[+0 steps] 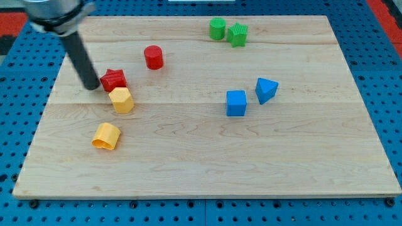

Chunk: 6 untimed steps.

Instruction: Push the yellow hexagon parallel to the blue cube

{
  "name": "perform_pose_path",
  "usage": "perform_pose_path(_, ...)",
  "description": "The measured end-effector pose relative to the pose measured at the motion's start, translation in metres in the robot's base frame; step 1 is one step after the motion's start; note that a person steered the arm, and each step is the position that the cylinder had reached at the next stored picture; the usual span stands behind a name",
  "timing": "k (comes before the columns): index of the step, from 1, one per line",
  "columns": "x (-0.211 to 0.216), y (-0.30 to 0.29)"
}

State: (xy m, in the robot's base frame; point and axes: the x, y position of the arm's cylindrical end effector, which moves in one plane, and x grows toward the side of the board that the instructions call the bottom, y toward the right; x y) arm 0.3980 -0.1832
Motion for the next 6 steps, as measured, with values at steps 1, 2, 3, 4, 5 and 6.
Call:
perform_pose_path(1, 0.001, 0.07)
perform_pose_path(2, -0.005, 0.044)
perform_pose_path(3, -0.001, -0.022)
perform_pose_path(4, 0.019, -0.035)
perform_pose_path(5, 0.046, 0.008)
perform_pose_path(6, 0.048, 0.105)
